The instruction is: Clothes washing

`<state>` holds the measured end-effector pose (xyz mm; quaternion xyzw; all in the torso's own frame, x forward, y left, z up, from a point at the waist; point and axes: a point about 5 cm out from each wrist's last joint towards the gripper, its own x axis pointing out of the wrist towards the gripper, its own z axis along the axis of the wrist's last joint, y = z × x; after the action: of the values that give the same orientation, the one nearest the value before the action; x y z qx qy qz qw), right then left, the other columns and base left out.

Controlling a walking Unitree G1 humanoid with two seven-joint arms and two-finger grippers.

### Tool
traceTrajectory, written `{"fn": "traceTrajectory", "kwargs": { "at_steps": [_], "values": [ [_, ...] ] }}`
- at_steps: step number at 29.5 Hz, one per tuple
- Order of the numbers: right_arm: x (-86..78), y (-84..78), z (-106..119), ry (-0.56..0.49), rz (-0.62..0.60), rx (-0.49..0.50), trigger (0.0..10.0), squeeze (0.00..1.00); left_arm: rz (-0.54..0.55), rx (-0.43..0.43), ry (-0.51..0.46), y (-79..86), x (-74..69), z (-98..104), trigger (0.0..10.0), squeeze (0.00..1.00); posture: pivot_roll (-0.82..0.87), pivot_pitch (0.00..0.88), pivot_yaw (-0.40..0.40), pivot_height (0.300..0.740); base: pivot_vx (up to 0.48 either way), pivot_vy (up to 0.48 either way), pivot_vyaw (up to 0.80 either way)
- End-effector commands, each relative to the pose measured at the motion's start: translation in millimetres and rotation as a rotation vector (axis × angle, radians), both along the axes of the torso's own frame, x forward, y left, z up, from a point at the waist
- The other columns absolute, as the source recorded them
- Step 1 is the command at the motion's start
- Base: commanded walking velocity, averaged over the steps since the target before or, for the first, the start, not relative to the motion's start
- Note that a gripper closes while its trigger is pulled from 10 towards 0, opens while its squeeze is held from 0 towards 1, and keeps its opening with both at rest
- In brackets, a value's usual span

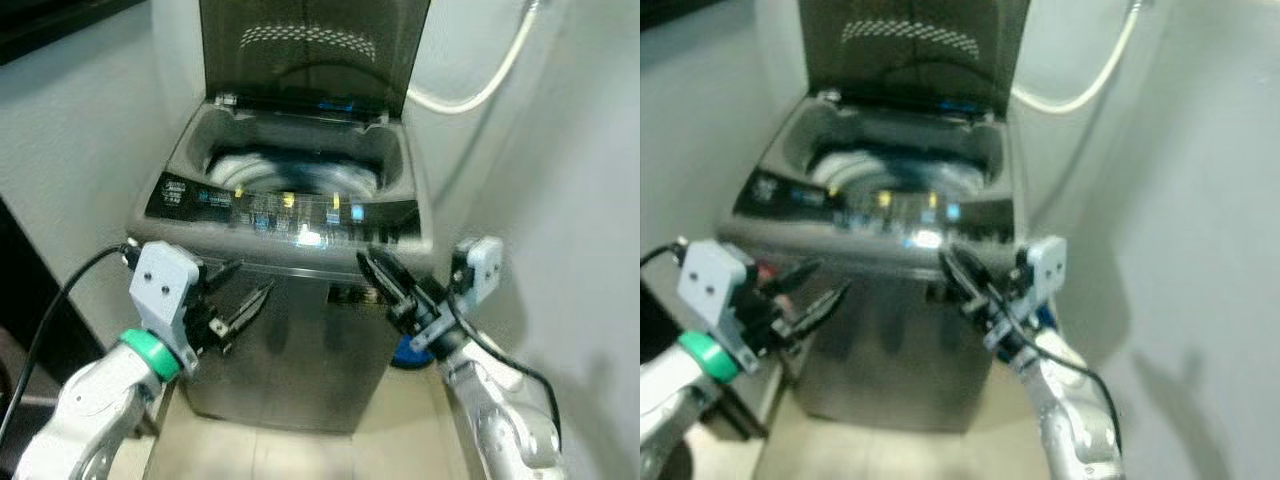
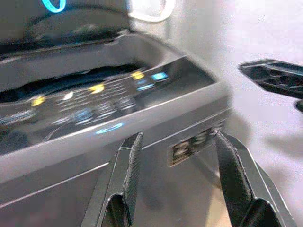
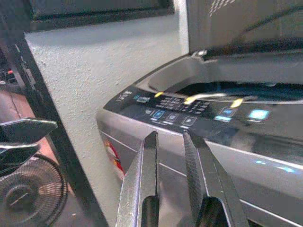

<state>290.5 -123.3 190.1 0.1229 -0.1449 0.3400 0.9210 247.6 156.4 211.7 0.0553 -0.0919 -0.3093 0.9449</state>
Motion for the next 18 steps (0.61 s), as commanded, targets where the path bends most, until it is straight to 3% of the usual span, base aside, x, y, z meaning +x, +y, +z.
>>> {"fn": "traceTrajectory", "kwargs": {
  "at_steps": [1,6,18],
  "values": [
    [-1.2,-0.6,-2.6,0.002,-0.008,-0.009,10.0,0.00,0.000,0.012,0.003,-0.8,-0.2,-1.2,10.0,0.00,0.09,0.000,-0.013,0.740,-0.326,0.000,0.00],
    [-1.3,-0.2,-3.4,-0.005,-0.010,-0.032,10.0,0.00,0.001,0.012,0.006,-1.5,0.1,-2.0,10.0,0.00,0.09,0.000,-0.015,0.740,-0.294,0.000,0.11],
    [-4.2,5.2,-27.7,0.030,-0.002,-0.169,10.0,0.00,0.004,0.043,0.047,-9.0,-0.5,-18.1,10.0,0.00,0.09,0.000,-0.022,0.740,0.000,0.000,0.79]
  ]
}}
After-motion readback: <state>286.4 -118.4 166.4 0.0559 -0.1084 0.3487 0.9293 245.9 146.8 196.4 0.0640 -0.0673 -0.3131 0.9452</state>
